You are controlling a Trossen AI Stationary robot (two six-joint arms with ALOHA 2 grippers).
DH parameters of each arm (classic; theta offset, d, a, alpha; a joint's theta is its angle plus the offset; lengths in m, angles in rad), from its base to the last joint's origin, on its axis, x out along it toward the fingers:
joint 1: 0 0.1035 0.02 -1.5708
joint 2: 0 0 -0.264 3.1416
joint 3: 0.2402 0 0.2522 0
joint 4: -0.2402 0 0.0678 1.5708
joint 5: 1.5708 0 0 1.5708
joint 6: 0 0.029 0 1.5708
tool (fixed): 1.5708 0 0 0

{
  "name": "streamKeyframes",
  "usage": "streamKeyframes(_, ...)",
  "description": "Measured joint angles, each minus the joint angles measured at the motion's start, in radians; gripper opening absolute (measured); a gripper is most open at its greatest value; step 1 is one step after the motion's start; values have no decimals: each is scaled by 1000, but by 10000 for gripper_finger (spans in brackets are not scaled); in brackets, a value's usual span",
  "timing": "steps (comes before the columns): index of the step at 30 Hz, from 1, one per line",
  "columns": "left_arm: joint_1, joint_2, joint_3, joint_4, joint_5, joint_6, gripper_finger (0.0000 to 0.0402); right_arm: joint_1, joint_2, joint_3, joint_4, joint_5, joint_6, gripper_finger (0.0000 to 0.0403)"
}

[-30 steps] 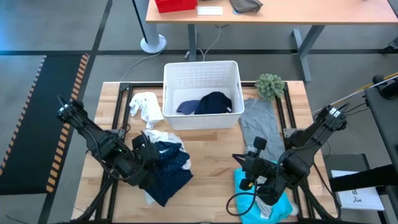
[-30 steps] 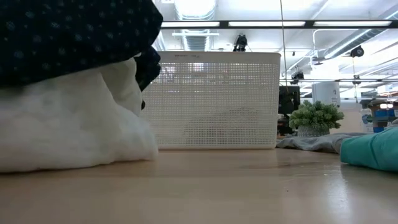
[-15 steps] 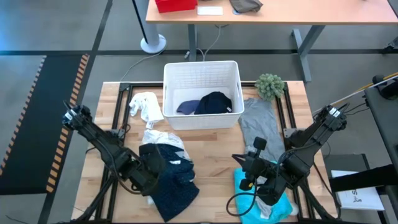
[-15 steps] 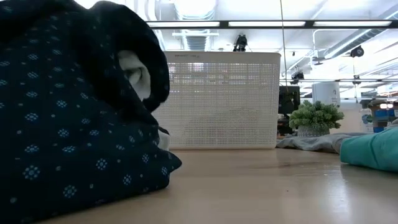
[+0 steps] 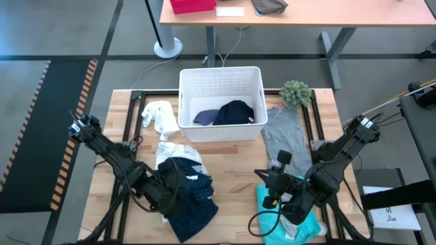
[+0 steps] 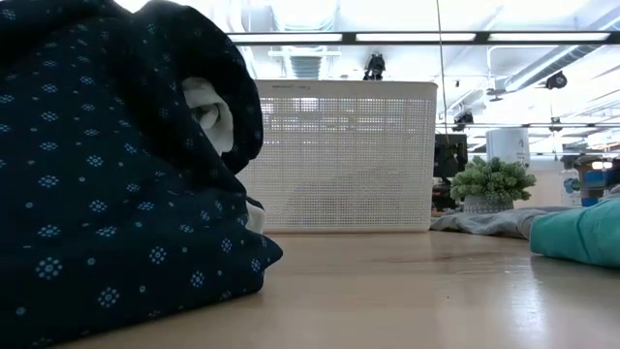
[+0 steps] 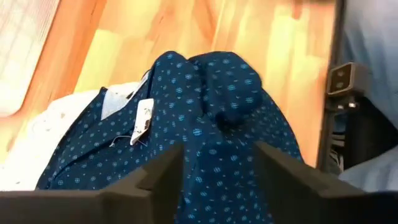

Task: Sort clothes
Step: Put the blue shirt into the white laundry bin

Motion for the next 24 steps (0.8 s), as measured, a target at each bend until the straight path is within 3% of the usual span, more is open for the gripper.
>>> streamKeyframes(7, 16, 1, -104, 51, 35, -8, 263, 2, 0, 0, 0, -10, 0, 0)
streamKeyframes(14, 23, 1, -209, 196, 62, -17, 261, 2, 0, 0, -1, -10, 0, 0)
streamKeyframes(18, 23, 1, -227, 193, 56, -27, 200, 2, 0, 0, -1, -10, 0, 0)
streamKeyframes(24, 23, -1, -184, 116, 56, 14, 28, 2, 0, 0, -1, -10, 0, 0)
